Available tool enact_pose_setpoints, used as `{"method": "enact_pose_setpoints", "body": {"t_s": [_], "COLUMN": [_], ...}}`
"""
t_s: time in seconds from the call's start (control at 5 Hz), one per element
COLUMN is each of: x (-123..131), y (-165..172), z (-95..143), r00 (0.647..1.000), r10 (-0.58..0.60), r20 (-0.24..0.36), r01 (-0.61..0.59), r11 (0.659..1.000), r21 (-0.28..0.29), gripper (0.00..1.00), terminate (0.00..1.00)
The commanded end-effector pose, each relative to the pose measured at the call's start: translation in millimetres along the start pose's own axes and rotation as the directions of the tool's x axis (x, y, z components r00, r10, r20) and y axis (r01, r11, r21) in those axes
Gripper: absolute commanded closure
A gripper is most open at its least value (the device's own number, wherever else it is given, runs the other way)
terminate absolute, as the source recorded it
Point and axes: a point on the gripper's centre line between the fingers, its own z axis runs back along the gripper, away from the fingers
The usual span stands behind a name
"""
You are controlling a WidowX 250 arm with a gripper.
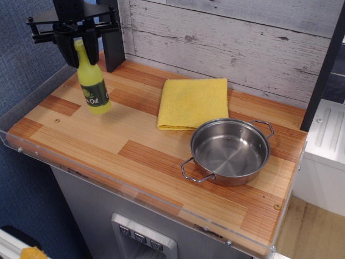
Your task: Move the yellow bottle to the left center of the counter.
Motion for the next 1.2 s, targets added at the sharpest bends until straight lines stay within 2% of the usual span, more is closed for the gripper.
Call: {"method": "enact_pose_setpoints", "body": {"t_s": [0.0,0.2,0.4,0.6,1.0], "x": [33.7,36.1,34.5,35.0,38.2], "y": [15.7,15.6,13.6,13.7,15.0], "z": [-6.6,-17.7,-17.9,-19.0,-12.4], "r00": [0.996,0.996,0.997,0.997,0.997], "r10": [0.083,0.080,0.072,0.076,0.077], "r20": [0.036,0.030,0.027,0.002,0.004], "r01": [-0.083,-0.080,-0.073,-0.076,-0.077], "r11": [0.997,0.997,0.997,0.997,0.996], "r21": [-0.006,0.005,0.008,0.023,0.033], "gripper": [1.00,1.00,1.00,0.00,0.00], "terminate": [0.00,0.00,0.00,0.00,0.00]}}
